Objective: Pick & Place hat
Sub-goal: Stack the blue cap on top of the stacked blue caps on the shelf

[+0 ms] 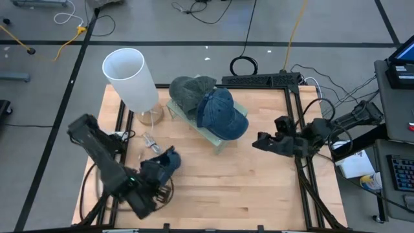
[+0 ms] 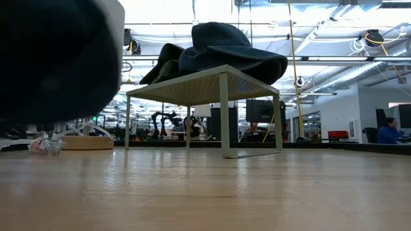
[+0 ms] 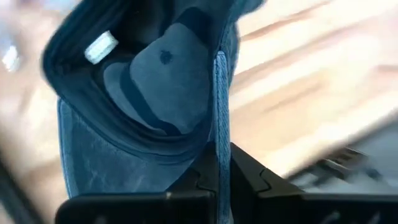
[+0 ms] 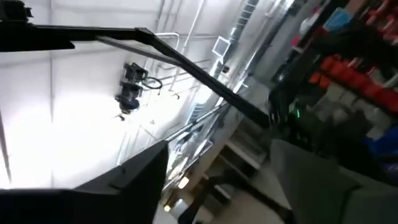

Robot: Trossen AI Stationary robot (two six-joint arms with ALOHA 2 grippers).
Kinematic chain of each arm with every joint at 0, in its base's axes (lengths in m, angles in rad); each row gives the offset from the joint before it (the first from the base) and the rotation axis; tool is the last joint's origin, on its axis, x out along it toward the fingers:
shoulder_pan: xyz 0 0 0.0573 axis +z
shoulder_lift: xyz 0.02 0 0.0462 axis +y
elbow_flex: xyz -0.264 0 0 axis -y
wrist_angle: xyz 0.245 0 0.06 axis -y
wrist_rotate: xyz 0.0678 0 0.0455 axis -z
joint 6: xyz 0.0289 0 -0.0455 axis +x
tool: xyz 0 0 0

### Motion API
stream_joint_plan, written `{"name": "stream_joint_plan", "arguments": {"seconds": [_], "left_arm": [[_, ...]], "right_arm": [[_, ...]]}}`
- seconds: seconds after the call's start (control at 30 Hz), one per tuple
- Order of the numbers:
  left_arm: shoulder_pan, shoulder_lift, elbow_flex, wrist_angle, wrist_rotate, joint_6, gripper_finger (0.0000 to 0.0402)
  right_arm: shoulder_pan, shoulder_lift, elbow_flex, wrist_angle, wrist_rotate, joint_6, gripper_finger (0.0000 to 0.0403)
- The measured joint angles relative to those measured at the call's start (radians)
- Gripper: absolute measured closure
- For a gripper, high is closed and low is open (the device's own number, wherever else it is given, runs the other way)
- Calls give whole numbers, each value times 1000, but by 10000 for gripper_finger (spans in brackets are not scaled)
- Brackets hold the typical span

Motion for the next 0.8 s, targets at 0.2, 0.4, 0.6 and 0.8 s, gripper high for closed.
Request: {"name": "stream_joint_plan", "arguments": {"seconds": [0.2,0.4,0.6,0.8], "left_arm": [[0,-175,0,182,-180,345,390],[1,-322,0,379,-263,711,393],[1,-441,0,586,-310,1051,393],[1,-518,0,826,-327,1361,393]], "right_arm": [[26,1,0,-6,2,33,81],[39,1,0,7,3,31,74],[39,1,0,9,60,27,74],[39,1,0,12,160,-38,74]]}}
